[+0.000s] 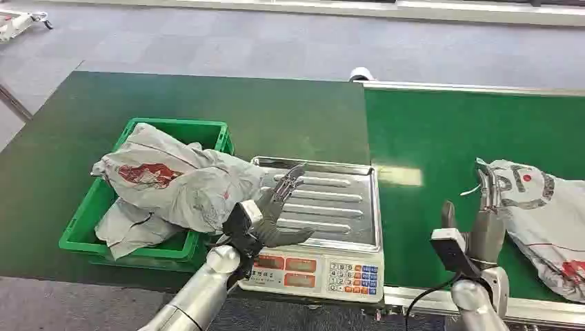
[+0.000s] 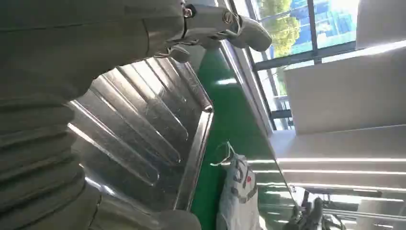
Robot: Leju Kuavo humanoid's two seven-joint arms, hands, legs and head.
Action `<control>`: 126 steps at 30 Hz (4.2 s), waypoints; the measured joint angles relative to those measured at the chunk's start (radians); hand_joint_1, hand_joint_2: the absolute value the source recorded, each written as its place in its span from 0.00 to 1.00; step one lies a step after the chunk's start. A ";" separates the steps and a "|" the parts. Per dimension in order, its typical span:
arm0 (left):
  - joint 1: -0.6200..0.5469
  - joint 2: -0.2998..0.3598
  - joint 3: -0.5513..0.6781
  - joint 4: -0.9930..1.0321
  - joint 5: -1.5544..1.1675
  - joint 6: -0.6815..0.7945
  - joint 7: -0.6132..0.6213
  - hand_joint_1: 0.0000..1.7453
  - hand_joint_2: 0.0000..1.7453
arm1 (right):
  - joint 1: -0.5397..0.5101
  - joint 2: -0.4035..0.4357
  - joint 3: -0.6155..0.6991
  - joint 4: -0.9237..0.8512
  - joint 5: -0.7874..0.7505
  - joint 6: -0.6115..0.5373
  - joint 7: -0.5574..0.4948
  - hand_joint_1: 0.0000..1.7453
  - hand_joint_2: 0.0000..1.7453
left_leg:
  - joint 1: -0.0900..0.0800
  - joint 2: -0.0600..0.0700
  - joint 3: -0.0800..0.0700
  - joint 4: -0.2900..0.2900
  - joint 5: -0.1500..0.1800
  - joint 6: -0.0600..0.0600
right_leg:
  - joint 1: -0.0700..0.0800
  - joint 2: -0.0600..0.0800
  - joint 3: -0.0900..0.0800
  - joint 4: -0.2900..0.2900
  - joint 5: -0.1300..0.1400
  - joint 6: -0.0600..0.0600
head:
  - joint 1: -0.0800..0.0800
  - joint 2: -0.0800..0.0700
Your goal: Moved the parcel from conveyor to table for the left to box.
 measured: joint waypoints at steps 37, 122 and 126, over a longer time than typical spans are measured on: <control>0.032 0.012 0.074 -0.006 -0.019 0.006 0.000 0.00 1.00 | -0.177 0.063 -0.502 0.210 0.761 0.041 0.637 0.00 0.00 | 0.000 -0.004 -0.001 0.000 0.000 0.000 | -0.001 -0.003 0.000 0.000 -0.001 0.001 | 0.000 0.000; 0.026 0.006 0.122 0.011 -0.068 -0.015 0.000 0.00 1.00 | -0.373 -0.033 -0.569 0.739 0.768 0.442 0.684 1.00 1.00 | 0.000 -0.003 0.000 0.000 0.000 0.000 | 0.000 -0.002 0.001 0.000 -0.001 0.001 | 0.000 0.000; 0.023 0.006 0.122 0.011 -0.067 -0.015 0.000 0.00 1.00 | -0.373 -0.028 -0.569 0.735 0.757 0.443 0.663 1.00 1.00 | 0.000 -0.003 -0.001 0.000 0.000 0.000 | -0.001 -0.002 0.001 0.000 -0.001 0.001 | 0.000 0.000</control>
